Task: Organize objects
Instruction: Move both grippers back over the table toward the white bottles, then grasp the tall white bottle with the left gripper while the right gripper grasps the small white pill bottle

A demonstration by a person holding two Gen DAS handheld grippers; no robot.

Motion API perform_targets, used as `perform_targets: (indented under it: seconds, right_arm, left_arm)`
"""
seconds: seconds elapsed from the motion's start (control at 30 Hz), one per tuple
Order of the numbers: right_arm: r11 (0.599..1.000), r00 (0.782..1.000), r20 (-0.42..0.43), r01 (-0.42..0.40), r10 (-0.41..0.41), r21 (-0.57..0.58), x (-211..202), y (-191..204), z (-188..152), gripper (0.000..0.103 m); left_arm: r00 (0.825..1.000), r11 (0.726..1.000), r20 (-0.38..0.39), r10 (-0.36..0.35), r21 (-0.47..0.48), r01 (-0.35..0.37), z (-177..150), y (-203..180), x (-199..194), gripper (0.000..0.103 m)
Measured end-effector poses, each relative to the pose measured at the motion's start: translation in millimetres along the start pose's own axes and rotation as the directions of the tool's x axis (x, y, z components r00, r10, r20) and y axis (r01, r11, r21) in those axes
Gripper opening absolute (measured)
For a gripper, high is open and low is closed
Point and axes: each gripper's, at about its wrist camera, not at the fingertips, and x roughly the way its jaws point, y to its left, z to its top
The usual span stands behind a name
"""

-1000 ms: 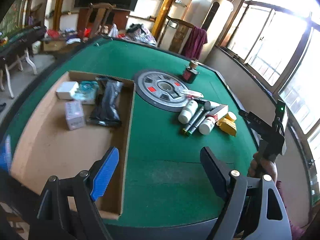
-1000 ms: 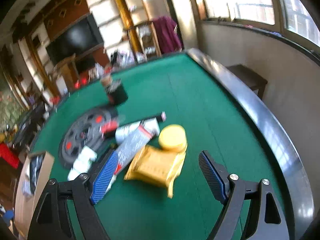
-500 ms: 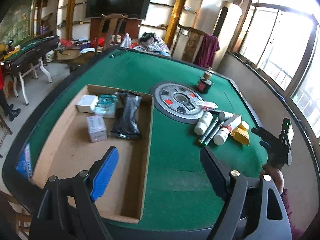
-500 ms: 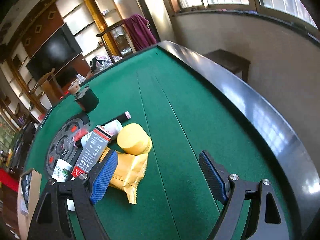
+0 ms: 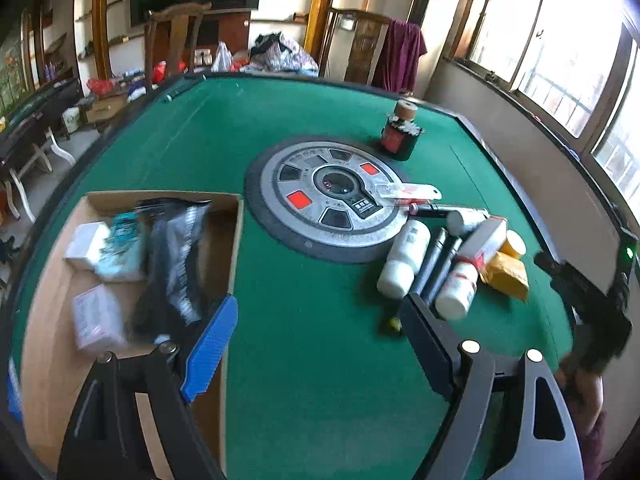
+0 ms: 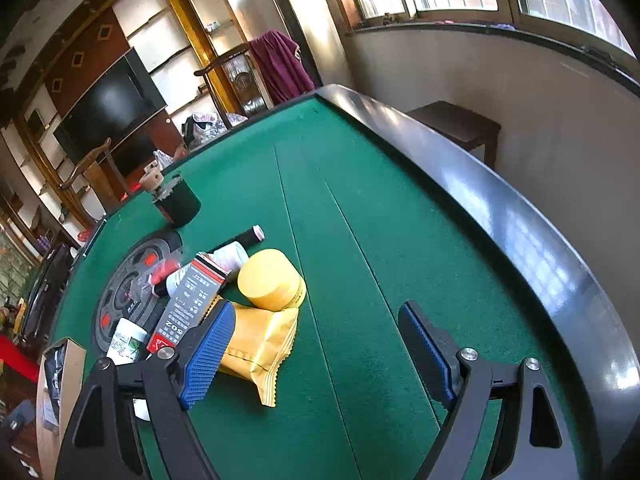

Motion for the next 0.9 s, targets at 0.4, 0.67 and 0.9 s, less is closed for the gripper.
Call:
perform_targets:
  seconds: [0.4,0.67,0.9]
  right_arm:
    - [1.0,0.999,-0.041,-0.021,0.021,-0.015,9,5,3,0.087]
    - [0.999,0.999,-0.035,-0.015,0.013,-0.048,8,12,1,0.087]
    - [0.998,0.999,-0.039,-0.009,0.007,-0.057,11,14,0,0.087]
  left_arm:
    - [0.998,0.961,-0.016,-0.061,0.269,0.063,24,-71,81,0.075]
    - [0.997,0.927,-0.073,-0.027,0.371,0.052,20,-85,107,0.047]
    - [0.994,0.932,-0.111,-0.01,0.36,0.049,15,-88,118,0.033]
